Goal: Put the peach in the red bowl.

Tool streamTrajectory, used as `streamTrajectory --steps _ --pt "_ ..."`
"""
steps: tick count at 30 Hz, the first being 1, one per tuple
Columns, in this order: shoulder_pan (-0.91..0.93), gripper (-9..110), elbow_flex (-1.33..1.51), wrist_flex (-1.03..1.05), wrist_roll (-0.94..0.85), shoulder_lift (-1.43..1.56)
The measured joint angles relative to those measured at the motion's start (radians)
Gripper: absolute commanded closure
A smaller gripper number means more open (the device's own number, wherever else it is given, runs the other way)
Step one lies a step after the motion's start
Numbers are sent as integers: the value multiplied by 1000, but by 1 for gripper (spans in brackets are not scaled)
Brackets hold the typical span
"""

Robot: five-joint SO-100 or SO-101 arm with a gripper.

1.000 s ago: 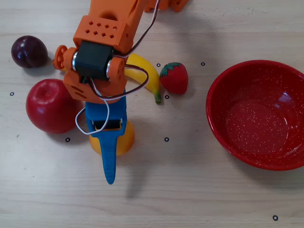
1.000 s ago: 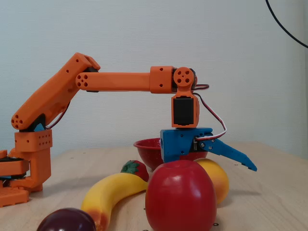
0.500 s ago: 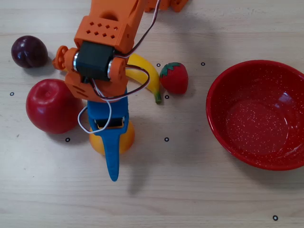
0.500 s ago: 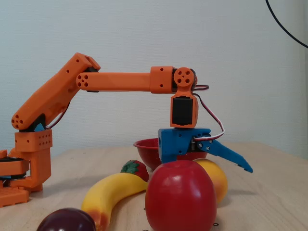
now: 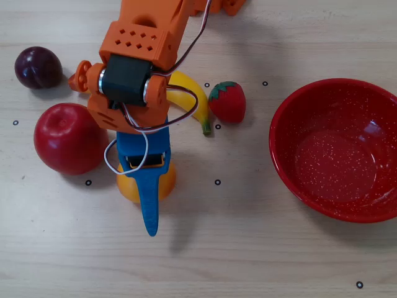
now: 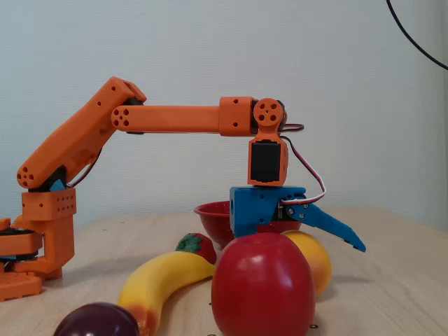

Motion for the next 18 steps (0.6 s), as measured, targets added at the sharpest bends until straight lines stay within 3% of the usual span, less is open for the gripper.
streamTrajectory --steps 18 --pt "0 43 2 -21 0 0"
